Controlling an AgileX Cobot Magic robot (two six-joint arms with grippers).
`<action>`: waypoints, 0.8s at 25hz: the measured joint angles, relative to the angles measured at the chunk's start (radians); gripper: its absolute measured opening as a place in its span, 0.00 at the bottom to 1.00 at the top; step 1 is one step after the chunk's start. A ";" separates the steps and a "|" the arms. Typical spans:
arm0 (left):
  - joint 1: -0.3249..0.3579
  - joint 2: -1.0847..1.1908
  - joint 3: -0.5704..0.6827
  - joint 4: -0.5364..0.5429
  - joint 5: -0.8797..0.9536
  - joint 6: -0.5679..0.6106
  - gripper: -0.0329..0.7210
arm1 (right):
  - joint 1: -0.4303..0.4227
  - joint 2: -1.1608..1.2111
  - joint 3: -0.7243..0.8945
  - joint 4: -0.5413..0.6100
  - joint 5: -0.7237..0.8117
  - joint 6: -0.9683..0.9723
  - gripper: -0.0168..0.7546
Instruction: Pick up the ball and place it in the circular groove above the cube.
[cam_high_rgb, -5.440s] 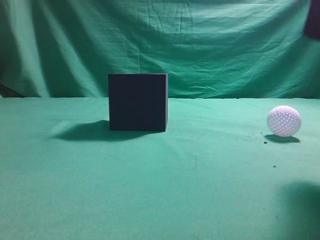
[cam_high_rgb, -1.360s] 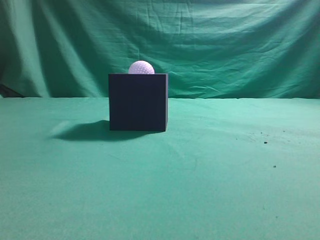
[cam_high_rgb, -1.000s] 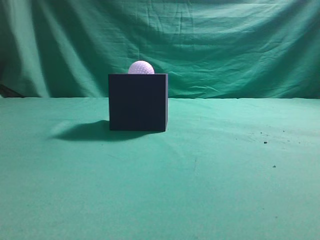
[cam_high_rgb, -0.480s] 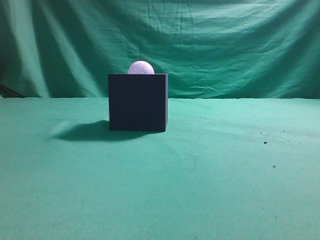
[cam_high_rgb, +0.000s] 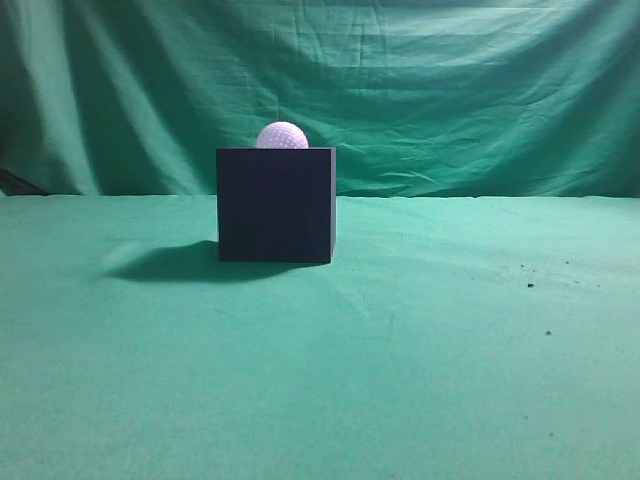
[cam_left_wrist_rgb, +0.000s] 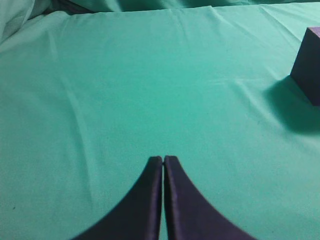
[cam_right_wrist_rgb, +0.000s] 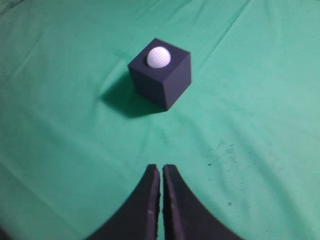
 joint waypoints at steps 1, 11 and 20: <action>0.000 0.000 0.000 0.000 0.000 0.000 0.04 | 0.000 -0.002 0.002 -0.020 -0.002 -0.002 0.02; 0.000 0.000 0.000 0.000 0.000 0.000 0.04 | -0.067 -0.096 0.138 -0.181 -0.148 -0.006 0.02; 0.000 0.000 0.000 0.000 0.000 0.000 0.04 | -0.402 -0.404 0.557 -0.160 -0.491 -0.006 0.02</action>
